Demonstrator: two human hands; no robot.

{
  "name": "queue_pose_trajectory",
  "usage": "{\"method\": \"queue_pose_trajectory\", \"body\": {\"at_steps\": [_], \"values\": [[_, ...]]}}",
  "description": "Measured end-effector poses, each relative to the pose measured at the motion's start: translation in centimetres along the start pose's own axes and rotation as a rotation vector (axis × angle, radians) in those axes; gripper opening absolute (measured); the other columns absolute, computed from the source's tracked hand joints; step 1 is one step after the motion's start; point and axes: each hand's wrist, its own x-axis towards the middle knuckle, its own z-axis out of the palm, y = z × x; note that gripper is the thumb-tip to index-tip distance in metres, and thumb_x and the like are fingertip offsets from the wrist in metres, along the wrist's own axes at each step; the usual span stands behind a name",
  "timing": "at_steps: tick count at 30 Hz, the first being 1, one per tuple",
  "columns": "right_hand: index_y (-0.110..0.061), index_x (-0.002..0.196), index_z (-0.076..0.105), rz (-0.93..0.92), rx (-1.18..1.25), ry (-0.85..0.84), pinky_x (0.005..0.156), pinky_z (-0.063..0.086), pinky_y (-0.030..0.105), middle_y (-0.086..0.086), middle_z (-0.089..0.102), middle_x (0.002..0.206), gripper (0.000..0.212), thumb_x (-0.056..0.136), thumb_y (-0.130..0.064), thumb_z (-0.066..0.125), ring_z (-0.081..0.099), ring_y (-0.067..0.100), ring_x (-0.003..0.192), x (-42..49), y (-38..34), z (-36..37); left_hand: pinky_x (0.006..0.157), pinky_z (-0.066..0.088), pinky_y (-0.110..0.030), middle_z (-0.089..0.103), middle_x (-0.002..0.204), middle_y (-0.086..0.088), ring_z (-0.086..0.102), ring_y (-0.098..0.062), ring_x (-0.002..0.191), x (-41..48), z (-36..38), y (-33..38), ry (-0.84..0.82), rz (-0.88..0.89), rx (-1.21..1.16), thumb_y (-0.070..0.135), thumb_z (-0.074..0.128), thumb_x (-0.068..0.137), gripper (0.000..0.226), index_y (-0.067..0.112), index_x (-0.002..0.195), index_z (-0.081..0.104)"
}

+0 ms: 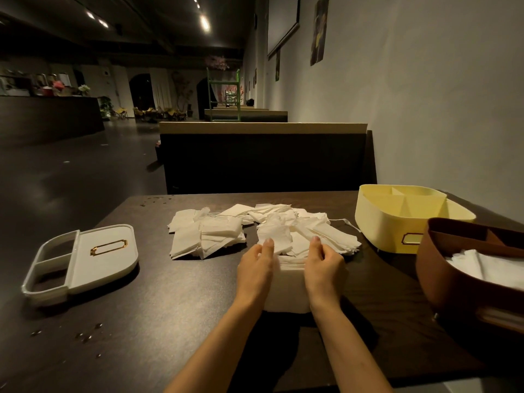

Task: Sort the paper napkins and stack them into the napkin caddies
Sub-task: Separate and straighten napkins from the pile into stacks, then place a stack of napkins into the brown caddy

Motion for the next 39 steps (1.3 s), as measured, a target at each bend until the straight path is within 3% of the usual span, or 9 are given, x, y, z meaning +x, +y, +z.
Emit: {"method": "queue_pose_trajectory", "body": {"at_steps": [3, 8, 12, 16, 25, 27, 32, 36, 39], "values": [[-0.011, 0.062, 0.052, -0.014, -0.009, 0.009, 0.047, 0.031, 0.021, -0.002, 0.050, 0.058, 0.044, 0.099, -0.033, 0.043, 0.043, 0.004, 0.054, 0.2, -0.2, -0.1, 0.078, 0.051, -0.032, 0.063, 0.095, -0.003, 0.061, -0.013, 0.084, -0.7, -1.4, 0.0, -0.223, 0.044, 0.107, 0.054, 0.056, 0.085, 0.036, 0.019, 0.093, 0.055], [-0.017, 0.053, 0.042, -0.016, 0.021, -0.023, 0.050, 0.033, 0.028, -0.004, 0.045, 0.054, 0.049, 0.098, -0.035, 0.043, 0.043, 0.016, 0.057, 1.3, -0.1, -0.4, 0.071, 0.055, -0.021, 0.070, 0.094, 0.002, 0.068, -0.007, 0.085, -0.9, -3.3, 0.3, -0.538, 0.123, -0.038, -0.003, 0.072, 0.076, 0.033, 0.014, 0.101, 0.059], [-0.013, 0.064, 0.042, 0.088, 0.139, -0.394, 0.050, 0.036, 0.017, -0.001, 0.044, 0.061, 0.042, 0.089, -0.041, 0.058, 0.041, 0.013, 0.059, 2.5, 0.1, -2.7, 0.073, 0.056, -0.022, 0.074, 0.089, 0.003, 0.070, -0.009, 0.086, -0.5, -3.1, 1.0, -0.527, 0.099, -0.105, -0.007, 0.068, 0.078, 0.029, 0.014, 0.097, 0.065], [-0.011, 0.089, 0.062, 0.243, 0.138, -0.707, 0.068, 0.051, 0.038, 0.008, 0.066, 0.090, 0.021, 0.075, -0.022, 0.073, 0.061, 0.021, 0.080, 3.7, 0.1, -6.0, 0.071, 0.058, -0.024, 0.074, 0.089, -0.002, 0.071, -0.011, 0.082, 0.4, -2.5, 1.8, -0.542, 0.019, -0.128, 0.000, 0.067, 0.080, 0.019, 0.013, 0.094, 0.067], [-0.007, 0.101, 0.066, 0.248, 0.033, -0.599, 0.063, 0.052, 0.026, 0.008, 0.065, 0.094, 0.027, 0.080, -0.023, 0.071, 0.059, 0.017, 0.080, 6.9, -3.6, -12.1, 0.053, 0.054, -0.024, 0.061, 0.093, -0.010, 0.061, -0.018, 0.077, 1.2, 1.5, 6.9, -0.660, -0.166, -0.094, 0.020, 0.064, 0.086, 0.020, 0.004, 0.097, 0.062], [-0.007, 0.100, 0.067, 0.275, 0.022, -0.523, 0.078, 0.056, 0.033, 0.008, 0.066, 0.097, 0.032, 0.076, -0.025, 0.074, 0.061, 0.020, 0.088, 8.0, -4.3, -14.2, 0.059, 0.058, -0.030, 0.061, 0.100, -0.013, 0.062, -0.023, 0.083, 1.5, 3.6, 8.4, -0.693, -0.183, -0.078, 0.022, 0.065, 0.087, 0.020, 0.006, 0.098, 0.061], [0.001, 0.090, 0.066, 0.316, 0.117, -0.384, 0.052, 0.057, 0.023, 0.007, 0.069, 0.082, 0.017, 0.078, -0.011, 0.072, 0.066, 0.014, 0.069, 10.3, -5.6, -21.3, 0.075, 0.057, -0.032, 0.062, 0.099, -0.016, 0.065, -0.027, 0.085, 0.5, 11.1, 12.0, -0.742, -0.218, 0.079, 0.023, 0.073, 0.075, 0.043, 0.005, 0.111, 0.057], [0.004, 0.094, 0.063, 0.367, 0.043, -0.288, 0.040, 0.052, 0.024, 0.012, 0.064, 0.080, 0.019, 0.080, -0.007, 0.070, 0.062, 0.019, 0.061, 12.1, -5.4, -26.8, 0.085, 0.054, -0.035, 0.058, 0.094, -0.014, 0.062, -0.026, 0.088, -2.2, 16.6, 14.2, -0.806, -0.251, 0.058, 0.011, 0.067, 0.081, 0.022, 0.005, 0.096, 0.052], [0.005, 0.103, 0.058, 0.411, -0.008, -0.213, 0.049, 0.057, 0.031, 0.017, 0.059, 0.085, 0.024, 0.083, -0.004, 0.066, 0.060, 0.023, 0.066, 13.7, -4.1, -30.1, 0.088, 0.054, -0.043, 0.055, 0.092, -0.016, 0.062, -0.031, 0.095, -4.0, 20.4, 14.6, -0.771, -0.207, 0.085, 0.007, 0.070, 0.080, 0.020, 0.002, 0.086, 0.051]]}}
